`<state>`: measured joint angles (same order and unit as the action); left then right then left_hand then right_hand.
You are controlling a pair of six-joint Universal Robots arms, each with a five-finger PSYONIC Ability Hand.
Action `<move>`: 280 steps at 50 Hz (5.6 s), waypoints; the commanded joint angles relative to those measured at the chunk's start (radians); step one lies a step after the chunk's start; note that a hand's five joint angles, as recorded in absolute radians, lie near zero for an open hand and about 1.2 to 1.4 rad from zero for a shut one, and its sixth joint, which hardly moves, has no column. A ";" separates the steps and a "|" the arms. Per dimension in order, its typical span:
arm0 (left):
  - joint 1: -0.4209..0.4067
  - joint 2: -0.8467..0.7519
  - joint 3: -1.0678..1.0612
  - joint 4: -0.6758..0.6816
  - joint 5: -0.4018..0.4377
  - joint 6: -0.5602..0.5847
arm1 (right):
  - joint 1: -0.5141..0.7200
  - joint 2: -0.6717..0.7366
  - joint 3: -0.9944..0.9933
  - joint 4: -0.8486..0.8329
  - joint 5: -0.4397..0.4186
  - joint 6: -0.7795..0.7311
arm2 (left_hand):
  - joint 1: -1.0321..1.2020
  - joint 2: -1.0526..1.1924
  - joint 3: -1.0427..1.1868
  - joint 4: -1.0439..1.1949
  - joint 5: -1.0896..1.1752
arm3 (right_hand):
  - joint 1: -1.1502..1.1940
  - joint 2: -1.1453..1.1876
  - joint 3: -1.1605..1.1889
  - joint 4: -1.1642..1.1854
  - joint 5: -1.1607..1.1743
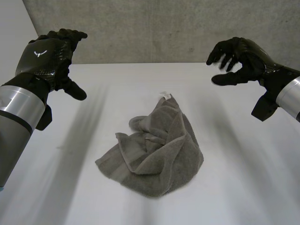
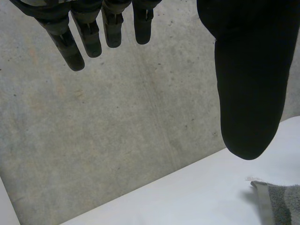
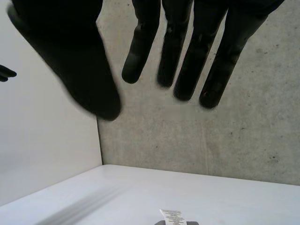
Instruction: Fold the towel.
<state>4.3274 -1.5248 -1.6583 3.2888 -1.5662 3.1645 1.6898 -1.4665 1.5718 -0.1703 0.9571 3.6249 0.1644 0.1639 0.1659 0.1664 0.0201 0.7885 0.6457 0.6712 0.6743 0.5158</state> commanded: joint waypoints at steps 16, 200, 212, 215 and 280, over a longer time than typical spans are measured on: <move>0.000 -0.002 0.000 0.000 0.000 0.000 | -0.001 0.000 0.002 0.000 0.000 -0.002 | 0.011 0.011 0.009 0.009 -0.019 | 0.597 0.740 0.714 0.711 0.695; -0.103 0.101 0.000 0.144 -0.032 0.451 | 0.355 0.469 -0.118 0.179 0.137 -0.466 | 1.232 1.232 1.230 1.230 1.202 | -0.436 -0.294 -0.319 -0.322 -0.338; -0.098 0.106 0.026 0.104 -0.034 0.335 | 0.511 0.583 -0.199 -0.001 0.285 -0.298 | 1.232 1.232 1.230 1.230 1.202 | -0.097 0.046 0.021 0.018 0.002; -0.092 0.104 0.020 0.104 -0.034 0.325 | 0.516 0.635 -0.243 0.000 0.345 -0.301 | 1.232 1.232 1.230 1.230 1.202 | 0.342 0.485 0.459 0.456 0.440; -0.018 -0.367 0.320 0.117 -0.008 0.405 | 0.294 0.277 -0.389 0.105 0.250 -1.040 | 1.232 1.232 1.230 1.230 1.202 | 0.608 0.751 0.725 0.722 0.706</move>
<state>4.3082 -1.9284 -1.0080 3.4870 -1.6318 3.5651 1.9759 -1.2270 1.0957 -0.4314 1.3032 2.5936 1.1529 1.2077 1.2153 1.2175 1.0200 1.3630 1.1814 1.1819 1.1909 0.9874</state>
